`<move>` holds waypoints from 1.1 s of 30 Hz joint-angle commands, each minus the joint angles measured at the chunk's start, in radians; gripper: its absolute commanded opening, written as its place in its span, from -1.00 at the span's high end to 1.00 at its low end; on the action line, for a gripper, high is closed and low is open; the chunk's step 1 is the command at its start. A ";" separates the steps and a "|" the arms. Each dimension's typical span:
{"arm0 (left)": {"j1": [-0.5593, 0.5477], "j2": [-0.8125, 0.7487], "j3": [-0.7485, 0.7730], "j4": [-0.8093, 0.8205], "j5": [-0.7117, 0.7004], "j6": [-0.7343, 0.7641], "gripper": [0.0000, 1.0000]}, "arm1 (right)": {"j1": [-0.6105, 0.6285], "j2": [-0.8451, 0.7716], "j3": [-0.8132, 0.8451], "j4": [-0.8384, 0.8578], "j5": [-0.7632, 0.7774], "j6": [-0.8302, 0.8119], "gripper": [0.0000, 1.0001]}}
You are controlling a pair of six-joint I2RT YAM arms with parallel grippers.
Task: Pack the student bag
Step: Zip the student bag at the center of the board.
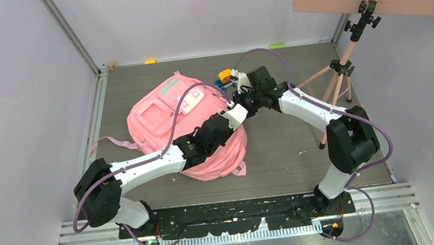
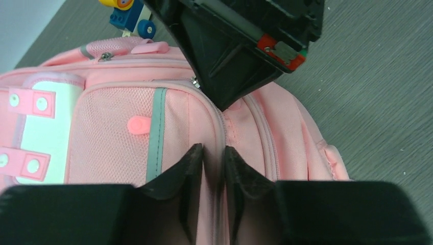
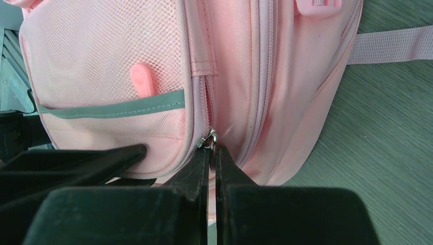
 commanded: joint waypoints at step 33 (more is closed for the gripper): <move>0.000 -0.486 -0.118 -0.557 -0.085 -0.307 1.00 | 0.021 0.257 0.497 -0.418 0.081 -0.312 0.99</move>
